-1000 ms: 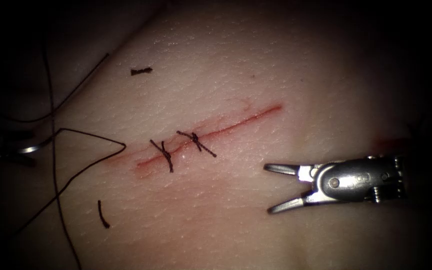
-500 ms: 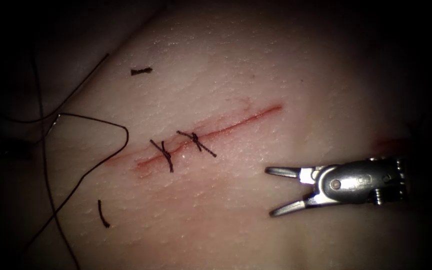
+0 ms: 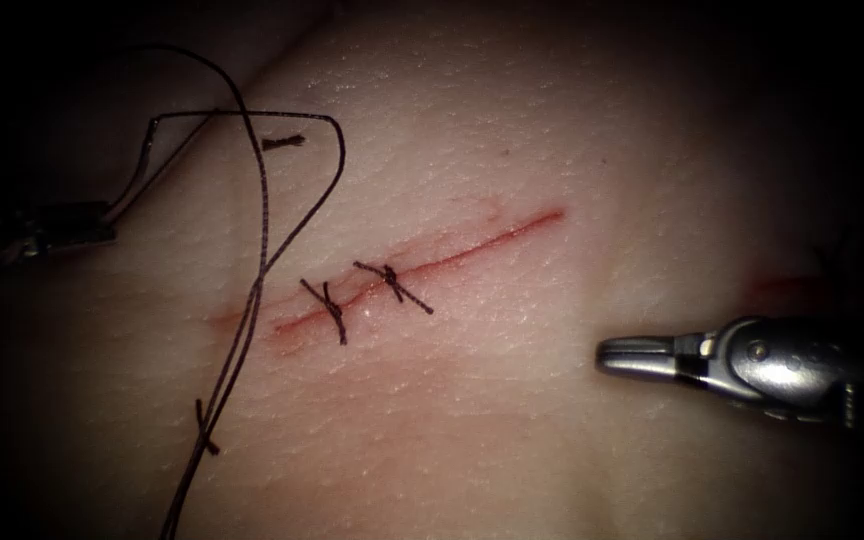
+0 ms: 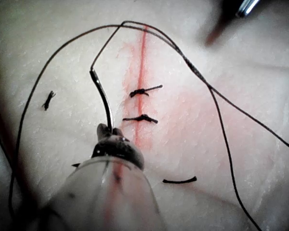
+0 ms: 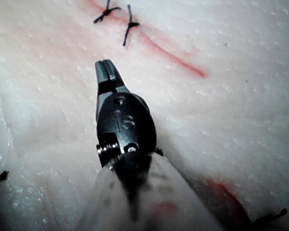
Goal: Wound Closure
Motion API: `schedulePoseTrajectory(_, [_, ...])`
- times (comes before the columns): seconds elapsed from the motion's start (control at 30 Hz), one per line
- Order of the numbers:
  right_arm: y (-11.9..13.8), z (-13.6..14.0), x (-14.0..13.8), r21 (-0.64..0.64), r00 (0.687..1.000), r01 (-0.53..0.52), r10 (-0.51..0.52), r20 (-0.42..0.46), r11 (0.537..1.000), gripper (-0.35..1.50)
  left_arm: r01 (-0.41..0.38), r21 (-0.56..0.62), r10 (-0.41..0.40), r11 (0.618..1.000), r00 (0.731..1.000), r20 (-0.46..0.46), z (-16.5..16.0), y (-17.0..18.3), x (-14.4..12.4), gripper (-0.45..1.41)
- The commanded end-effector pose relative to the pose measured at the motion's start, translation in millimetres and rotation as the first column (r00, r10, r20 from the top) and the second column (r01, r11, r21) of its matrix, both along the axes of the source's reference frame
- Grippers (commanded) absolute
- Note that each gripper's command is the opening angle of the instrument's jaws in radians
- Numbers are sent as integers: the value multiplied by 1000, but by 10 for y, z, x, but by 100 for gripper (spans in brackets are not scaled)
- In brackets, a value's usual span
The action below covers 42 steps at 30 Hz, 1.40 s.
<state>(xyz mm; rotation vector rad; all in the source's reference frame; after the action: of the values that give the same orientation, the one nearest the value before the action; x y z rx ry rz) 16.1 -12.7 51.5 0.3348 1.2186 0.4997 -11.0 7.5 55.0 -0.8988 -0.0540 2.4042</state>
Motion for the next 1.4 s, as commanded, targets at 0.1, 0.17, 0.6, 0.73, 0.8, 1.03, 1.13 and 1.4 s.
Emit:
schedulePoseTrajectory(0.1, [5,-37,11,28,995,-89,90,-31,996,88,15,-50,-16,999,1000,-23,-3,-5,-70,-45])
schedulePoseTrajectory(0.17, [8,-42,10,33,995,-96,97,-36,995,88,19,-53,-21,998,999,-25,-2,-5,-84,-45])
schedulePoseTrajectory(0.6, [14,-101,-11,53,991,-120,122,-47,991,72,20,-128,-28,992,997,-65,45,32,-212,-45])
schedulePoseTrajectory(0.73, [17,-110,-21,52,990,-134,136,-31,990,76,22,-141,-34,990,996,-86,58,56,-236,-45])
schedulePoseTrajectory(0.8, [20,-114,-23,54,989,-146,147,-20,988,84,22,-156,-40,988,993,-109,70,80,-264,-45])
schedulePoseTrajectory(1.03, [16,-111,-18,48,989,-148,149,-16,988,93,16,-166,-37,986,991,-127,78,150,-298,-45])
schedulePoseTrajectory(1.13, [13,-108,-17,45,989,-149,150,-16,988,93,37,-185,-61,982,990,-126,78,185,-304,-45])
schedulePoseTrajectory(1.4, [5,-98,-14,33,988,-151,151,-16,988,93,84,-219,-115,972,984,-134,88,272,-322,-45])
